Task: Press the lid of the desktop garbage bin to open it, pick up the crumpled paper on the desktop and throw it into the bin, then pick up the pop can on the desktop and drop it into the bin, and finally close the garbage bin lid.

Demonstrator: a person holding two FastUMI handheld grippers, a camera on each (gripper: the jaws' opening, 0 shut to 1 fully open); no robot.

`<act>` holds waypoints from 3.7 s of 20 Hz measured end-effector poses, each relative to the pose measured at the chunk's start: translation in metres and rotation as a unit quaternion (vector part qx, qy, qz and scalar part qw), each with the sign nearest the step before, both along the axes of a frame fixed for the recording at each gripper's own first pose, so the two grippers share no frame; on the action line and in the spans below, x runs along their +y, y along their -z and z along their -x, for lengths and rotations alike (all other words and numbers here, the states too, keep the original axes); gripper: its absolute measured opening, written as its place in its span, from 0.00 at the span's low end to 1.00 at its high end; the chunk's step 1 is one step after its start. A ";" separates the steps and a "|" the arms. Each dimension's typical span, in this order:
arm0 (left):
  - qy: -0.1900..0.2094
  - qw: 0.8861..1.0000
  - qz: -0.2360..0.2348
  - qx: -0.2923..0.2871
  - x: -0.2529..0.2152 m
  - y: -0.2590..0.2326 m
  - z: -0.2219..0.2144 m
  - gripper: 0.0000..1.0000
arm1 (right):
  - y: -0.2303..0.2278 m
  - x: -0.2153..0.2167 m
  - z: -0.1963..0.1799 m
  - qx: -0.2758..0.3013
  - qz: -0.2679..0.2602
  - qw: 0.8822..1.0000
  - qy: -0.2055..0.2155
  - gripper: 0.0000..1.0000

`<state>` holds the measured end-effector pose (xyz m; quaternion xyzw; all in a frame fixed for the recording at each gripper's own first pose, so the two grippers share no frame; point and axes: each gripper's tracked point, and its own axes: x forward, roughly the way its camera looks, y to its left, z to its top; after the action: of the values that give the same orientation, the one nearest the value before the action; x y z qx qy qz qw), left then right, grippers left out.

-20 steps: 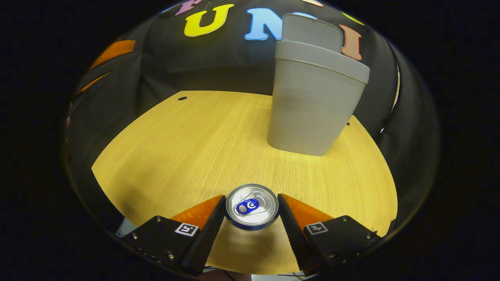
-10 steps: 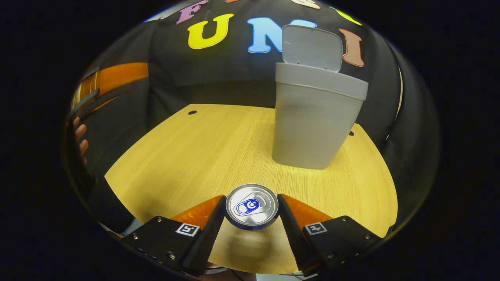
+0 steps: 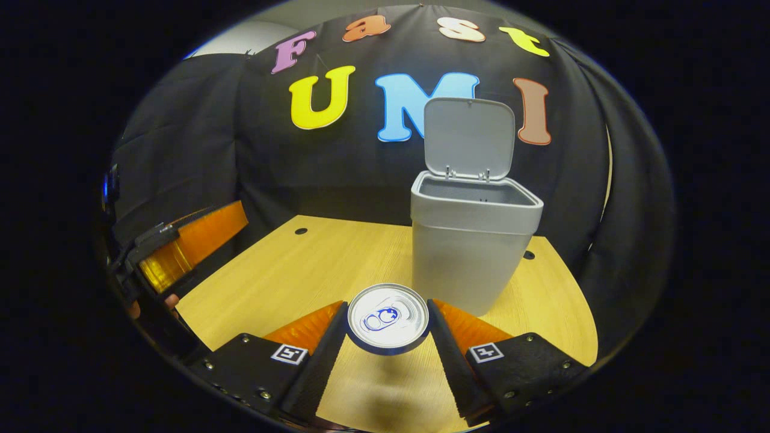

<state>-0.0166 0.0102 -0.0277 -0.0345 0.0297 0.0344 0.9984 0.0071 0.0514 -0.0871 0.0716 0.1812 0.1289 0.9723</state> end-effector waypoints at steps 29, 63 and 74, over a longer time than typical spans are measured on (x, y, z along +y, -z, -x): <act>0.008 1.000 0.001 -0.011 -0.021 -0.009 -0.012 0.95 | -0.130 -0.082 -0.113 -0.195 -0.055 0.972 0.122 0.82; 0.012 1.000 -0.004 -0.018 -0.020 -0.017 0.004 0.96 | -0.136 -0.096 -0.161 -0.171 0.014 0.974 0.151 0.94; -0.032 0.999 0.019 -0.011 0.011 -0.024 0.016 0.95 | -0.191 -0.123 -0.198 -0.196 0.031 0.964 0.177 0.93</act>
<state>-0.0325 0.0209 -0.0041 -0.0548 0.0184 0.0652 0.9962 0.2056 -0.0720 0.1036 0.0462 -0.0242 -0.0392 0.9979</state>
